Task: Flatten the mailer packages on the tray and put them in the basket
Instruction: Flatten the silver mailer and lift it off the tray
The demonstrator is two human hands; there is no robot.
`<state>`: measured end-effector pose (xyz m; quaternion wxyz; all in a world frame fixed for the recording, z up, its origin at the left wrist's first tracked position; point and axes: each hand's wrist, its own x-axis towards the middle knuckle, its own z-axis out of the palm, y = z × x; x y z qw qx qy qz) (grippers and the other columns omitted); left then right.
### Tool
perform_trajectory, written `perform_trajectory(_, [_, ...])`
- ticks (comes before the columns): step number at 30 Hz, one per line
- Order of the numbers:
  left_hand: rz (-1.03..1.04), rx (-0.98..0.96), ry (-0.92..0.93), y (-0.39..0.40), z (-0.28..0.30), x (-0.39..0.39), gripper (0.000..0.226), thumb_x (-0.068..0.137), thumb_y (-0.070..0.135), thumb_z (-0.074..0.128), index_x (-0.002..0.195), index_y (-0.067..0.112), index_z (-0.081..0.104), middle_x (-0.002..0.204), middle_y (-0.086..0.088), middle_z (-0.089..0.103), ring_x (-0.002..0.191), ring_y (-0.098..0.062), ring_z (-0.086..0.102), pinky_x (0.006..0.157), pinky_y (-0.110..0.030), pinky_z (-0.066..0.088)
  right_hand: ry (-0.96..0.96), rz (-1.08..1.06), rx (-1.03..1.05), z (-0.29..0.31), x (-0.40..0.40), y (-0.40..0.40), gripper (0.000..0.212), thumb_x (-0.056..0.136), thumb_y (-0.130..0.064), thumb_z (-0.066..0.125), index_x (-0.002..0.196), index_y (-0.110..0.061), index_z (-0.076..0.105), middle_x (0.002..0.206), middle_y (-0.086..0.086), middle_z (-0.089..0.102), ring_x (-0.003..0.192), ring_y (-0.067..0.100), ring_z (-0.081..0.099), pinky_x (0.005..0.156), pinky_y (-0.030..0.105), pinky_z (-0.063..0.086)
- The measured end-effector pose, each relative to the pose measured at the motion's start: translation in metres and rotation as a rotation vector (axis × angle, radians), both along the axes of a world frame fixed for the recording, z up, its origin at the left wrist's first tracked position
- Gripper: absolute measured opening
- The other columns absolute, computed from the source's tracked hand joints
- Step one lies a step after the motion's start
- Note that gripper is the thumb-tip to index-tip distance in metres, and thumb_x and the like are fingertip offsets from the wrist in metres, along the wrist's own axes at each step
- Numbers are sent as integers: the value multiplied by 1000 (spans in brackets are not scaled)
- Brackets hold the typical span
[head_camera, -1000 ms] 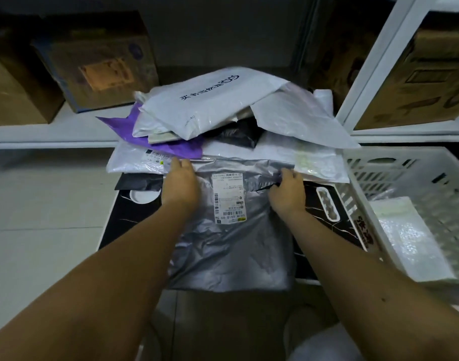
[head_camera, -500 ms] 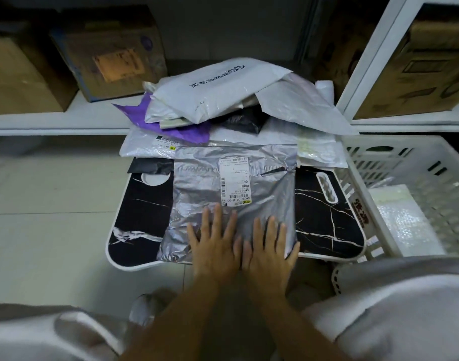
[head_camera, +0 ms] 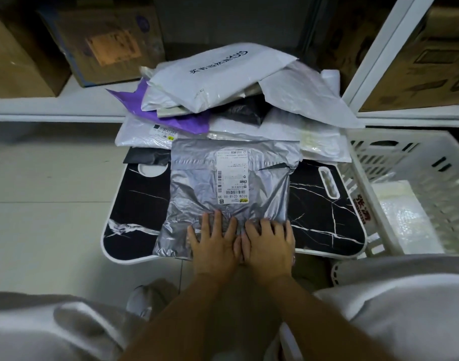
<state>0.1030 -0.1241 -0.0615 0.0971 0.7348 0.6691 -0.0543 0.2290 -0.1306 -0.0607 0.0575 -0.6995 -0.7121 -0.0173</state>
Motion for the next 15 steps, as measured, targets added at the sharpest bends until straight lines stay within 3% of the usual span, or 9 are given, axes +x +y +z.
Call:
perform_trajectory(2, [13,80,-57,5,4,1,52,89,48,21,129,36,52,148,-13,41,142,-34,27,107,-67,20,-17,35,57,7,-2,15,33,89,-41,37,97,-28,67,96,3,65,101,26,58,111,54,24])
perform_trajectory(3, [-1,115,-90,8,5,0,42,86,45,31,111,33,62,135,-13,53,135,-36,40,102,-66,29,-22,55,63,9,-4,23,33,88,-39,38,95,-27,67,98,3,64,105,26,56,112,55,22])
perform_trajectory(5, [-42,165,-125,15,6,-2,26,84,41,39,93,28,60,119,-11,60,122,-37,52,94,-58,41,11,98,45,7,-5,38,29,87,-36,42,95,-25,68,113,6,60,121,28,48,113,55,22])
perform_trajectory(7, [-95,243,-133,23,5,-6,24,85,40,40,94,27,58,108,-6,61,105,-31,57,82,-45,45,56,116,-21,5,-5,46,33,90,-35,41,105,-20,65,125,7,55,128,28,44,111,48,30])
perform_trajectory(9, [-97,295,-160,34,4,-11,29,89,42,39,102,24,57,104,-1,59,95,-24,55,77,-38,42,84,92,-34,4,-5,48,43,90,-39,34,115,-15,60,123,7,57,120,26,48,103,44,38])
perform_trajectory(12, [-63,248,-156,53,5,-14,44,95,44,35,129,17,44,115,-2,52,103,-20,46,87,-34,40,88,74,-19,8,-5,54,56,86,-44,34,131,-16,50,118,6,57,109,25,51,91,45,41])
perform_trajectory(15, [-66,255,-9,60,7,-14,44,95,48,31,128,22,47,122,-5,50,113,-23,43,99,-39,35,-23,85,-60,13,-5,67,53,92,-47,35,137,-21,44,121,8,52,114,24,46,96,45,35])
